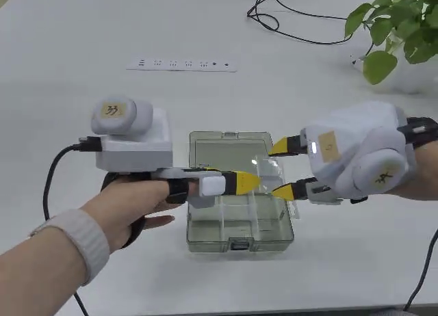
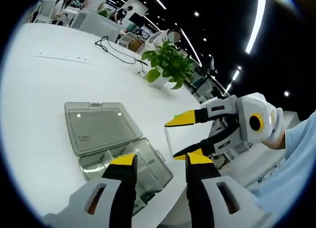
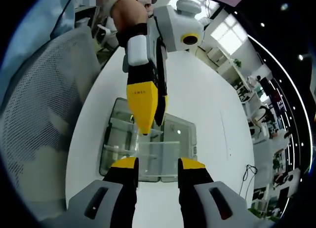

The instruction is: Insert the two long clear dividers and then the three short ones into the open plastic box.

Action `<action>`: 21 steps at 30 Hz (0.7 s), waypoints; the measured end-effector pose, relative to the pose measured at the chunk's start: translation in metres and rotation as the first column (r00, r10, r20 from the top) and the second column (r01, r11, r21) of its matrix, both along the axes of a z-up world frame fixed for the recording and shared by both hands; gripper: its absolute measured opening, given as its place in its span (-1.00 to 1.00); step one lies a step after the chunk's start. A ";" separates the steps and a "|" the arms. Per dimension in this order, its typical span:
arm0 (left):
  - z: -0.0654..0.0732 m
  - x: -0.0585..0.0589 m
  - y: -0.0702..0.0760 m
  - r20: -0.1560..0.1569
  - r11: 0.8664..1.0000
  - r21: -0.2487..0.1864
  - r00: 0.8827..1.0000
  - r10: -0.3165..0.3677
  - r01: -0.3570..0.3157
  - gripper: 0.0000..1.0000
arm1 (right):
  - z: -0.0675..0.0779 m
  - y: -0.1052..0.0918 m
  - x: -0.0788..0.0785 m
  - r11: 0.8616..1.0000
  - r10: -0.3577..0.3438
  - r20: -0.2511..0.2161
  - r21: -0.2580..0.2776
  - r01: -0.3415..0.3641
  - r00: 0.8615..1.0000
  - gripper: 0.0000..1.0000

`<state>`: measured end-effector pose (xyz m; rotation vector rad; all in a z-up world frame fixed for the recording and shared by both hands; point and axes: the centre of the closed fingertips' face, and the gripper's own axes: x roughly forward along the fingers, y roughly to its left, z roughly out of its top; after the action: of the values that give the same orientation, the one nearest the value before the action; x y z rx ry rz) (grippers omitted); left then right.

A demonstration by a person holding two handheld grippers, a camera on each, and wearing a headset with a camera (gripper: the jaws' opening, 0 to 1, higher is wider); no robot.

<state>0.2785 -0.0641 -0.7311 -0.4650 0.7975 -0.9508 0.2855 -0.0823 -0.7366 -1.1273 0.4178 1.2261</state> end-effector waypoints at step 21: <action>-0.006 -0.006 0.002 -0.073 0.998 -0.029 0.996 0.047 -0.049 -1.00 | 0.002 0.027 -0.010 0.999 0.029 0.011 0.027 -0.030 1.000 -0.36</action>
<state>0.2723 -0.0625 -0.7375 -0.5453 0.8350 -0.9069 0.2752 -0.0549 -0.7347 -1.1195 0.3762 1.2474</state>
